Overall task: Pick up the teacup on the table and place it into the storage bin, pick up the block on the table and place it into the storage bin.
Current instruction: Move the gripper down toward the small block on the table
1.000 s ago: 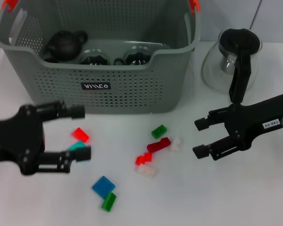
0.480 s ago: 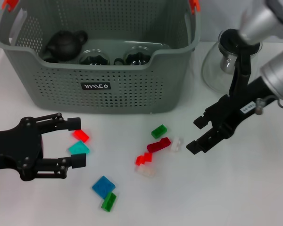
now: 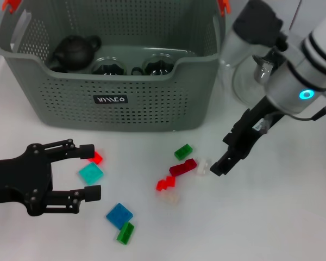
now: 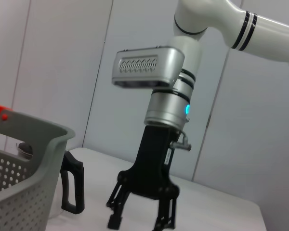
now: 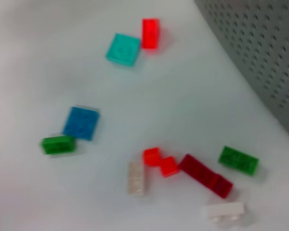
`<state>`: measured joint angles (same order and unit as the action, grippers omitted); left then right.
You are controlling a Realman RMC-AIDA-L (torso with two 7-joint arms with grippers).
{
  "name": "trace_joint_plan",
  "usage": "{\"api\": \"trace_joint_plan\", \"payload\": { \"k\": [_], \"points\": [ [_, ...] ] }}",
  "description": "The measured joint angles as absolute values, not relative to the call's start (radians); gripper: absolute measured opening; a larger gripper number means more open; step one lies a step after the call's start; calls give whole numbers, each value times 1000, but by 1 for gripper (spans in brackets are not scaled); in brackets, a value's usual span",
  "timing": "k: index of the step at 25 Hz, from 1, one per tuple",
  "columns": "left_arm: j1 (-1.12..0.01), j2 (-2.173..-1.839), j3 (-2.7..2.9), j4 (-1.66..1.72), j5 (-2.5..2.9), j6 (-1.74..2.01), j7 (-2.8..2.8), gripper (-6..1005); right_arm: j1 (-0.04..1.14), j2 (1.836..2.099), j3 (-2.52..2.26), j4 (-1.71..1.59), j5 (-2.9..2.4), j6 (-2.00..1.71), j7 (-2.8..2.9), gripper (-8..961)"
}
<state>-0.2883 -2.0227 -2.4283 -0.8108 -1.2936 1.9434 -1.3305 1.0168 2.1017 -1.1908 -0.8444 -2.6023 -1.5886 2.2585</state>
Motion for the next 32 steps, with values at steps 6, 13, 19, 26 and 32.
{"api": "trace_joint_plan", "payload": {
  "k": [6,13,19,26,32],
  "points": [
    [-306,-2017,-2428,-777,-1293,1942,-1315,859,1050,2106,-1331,-746,-2538,-1464,2313,911],
    [-321,-2008,-2428,-737,-1293,1939,-1295,859,1065,2110,-1472,-699,-2523,-1366,2387,798],
    [-326,-2008,-2426,-711,-1293,1918,-1280,860,1060,2111,-1544,-696,-2517,-1301,2419,803],
    [-327,-2008,-2422,-707,-1293,1914,-1278,860,1065,2112,-1625,-678,-2464,-1234,2422,781],
    [-327,-2008,-2426,-707,-1293,1914,-1278,859,1061,2112,-1678,-676,-2445,-1205,2423,763]
  ]
}}
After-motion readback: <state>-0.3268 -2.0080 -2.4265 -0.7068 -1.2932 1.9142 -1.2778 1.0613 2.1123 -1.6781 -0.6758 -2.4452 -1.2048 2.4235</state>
